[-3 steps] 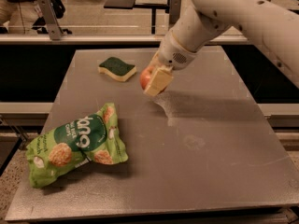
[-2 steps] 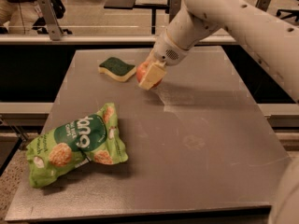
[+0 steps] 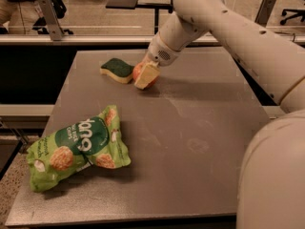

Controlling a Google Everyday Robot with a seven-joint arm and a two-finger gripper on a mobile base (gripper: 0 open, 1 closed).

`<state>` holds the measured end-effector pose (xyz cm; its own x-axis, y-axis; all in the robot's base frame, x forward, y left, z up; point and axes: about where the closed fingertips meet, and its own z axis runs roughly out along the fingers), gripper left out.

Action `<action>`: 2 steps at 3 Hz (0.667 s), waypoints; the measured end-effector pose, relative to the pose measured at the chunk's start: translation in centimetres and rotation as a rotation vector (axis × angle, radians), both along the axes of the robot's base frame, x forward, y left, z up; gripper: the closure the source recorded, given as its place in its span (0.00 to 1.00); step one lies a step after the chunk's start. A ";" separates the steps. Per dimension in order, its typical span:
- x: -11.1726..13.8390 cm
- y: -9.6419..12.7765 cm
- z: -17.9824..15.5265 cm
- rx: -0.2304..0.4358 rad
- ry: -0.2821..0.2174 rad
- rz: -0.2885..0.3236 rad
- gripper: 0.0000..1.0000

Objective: Move apple near sponge

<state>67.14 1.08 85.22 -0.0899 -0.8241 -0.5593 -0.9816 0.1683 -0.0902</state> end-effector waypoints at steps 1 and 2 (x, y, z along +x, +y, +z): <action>1.1 0.5 -0.9 -0.002 0.021 -0.002 0.78; 1.1 0.5 -0.6 -0.002 0.021 -0.002 0.55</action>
Offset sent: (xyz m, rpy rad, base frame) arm 0.0234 0.0046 -0.0098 0.0107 0.0464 0.0014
